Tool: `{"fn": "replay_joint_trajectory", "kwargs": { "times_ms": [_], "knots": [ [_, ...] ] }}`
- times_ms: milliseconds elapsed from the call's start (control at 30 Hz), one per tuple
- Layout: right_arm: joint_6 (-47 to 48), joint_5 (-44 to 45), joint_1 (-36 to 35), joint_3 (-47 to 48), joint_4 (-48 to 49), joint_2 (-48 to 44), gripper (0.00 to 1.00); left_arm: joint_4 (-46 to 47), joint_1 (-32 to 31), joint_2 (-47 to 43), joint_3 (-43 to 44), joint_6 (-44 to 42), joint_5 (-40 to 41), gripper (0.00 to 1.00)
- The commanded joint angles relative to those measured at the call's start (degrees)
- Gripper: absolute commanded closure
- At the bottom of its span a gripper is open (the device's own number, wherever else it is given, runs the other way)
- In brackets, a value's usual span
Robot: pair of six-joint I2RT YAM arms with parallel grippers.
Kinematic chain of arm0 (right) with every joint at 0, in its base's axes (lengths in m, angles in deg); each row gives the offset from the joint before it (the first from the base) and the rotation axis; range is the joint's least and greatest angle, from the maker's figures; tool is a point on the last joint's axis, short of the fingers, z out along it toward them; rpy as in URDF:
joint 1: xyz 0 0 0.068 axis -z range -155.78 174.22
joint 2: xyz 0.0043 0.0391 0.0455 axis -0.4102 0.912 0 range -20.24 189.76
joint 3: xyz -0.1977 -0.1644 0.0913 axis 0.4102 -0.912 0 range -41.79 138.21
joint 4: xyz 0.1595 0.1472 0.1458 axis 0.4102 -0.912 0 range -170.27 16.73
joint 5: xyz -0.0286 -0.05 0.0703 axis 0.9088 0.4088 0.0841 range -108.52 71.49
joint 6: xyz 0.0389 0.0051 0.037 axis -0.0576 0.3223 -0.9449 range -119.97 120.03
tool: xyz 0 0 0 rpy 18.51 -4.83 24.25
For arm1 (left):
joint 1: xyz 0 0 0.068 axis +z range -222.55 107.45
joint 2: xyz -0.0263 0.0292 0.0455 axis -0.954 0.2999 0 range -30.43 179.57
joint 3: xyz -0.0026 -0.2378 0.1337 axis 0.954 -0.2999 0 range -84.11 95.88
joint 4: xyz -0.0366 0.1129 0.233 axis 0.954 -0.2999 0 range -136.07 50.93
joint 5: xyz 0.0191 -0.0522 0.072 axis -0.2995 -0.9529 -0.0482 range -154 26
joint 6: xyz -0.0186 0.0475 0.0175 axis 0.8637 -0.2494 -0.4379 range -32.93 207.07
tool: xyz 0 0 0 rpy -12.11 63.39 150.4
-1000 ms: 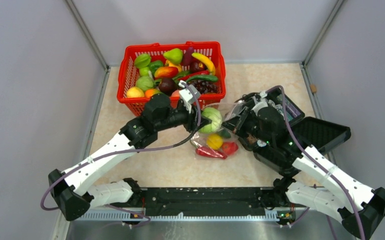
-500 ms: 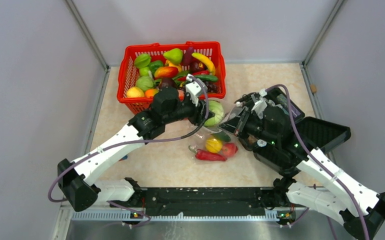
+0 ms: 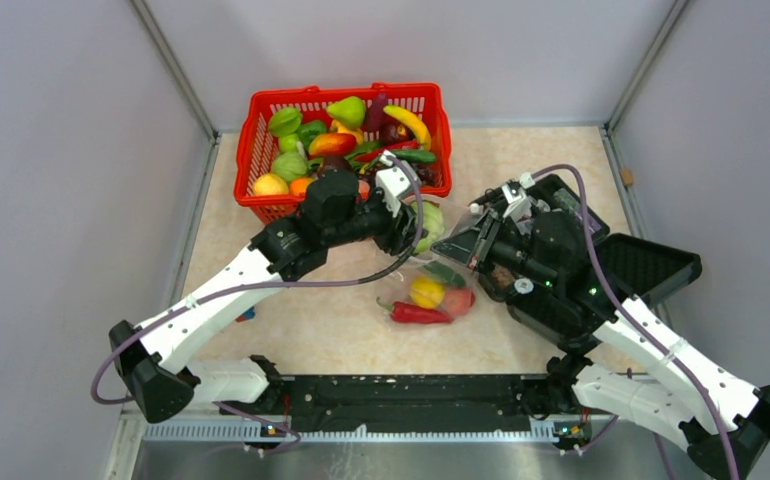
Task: Place the food in the zip-top bag and seal the zipper
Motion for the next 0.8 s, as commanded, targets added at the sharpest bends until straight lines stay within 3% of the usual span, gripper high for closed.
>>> {"fn": "replay_joint_trajectory", "kwargs": {
  "times_ms": [0, 467, 700, 767],
  "knots": [
    [-0.29, -3.78, -0.63, 2.12, 7.18, -1.75, 1.00, 0.81, -0.10, -3.48, 2.10, -1.18, 2.90, 0.46],
    [0.97, -5.40, -0.96, 3.04, 6.55, -0.42, 1.00, -3.48, -0.45, -2.33, 4.10, -2.35, -1.49, 0.42],
    [2.29, -4.77, -1.16, 3.65, 5.76, -0.73, 1.00, -2.36, -0.78, -1.64, 2.93, -1.04, 11.36, 0.42],
    [2.42, -4.47, -1.16, 3.46, 5.55, -0.68, 1.00, -3.27, -0.79, -1.26, 3.14, -2.08, 11.20, 0.40]
  ]
}}
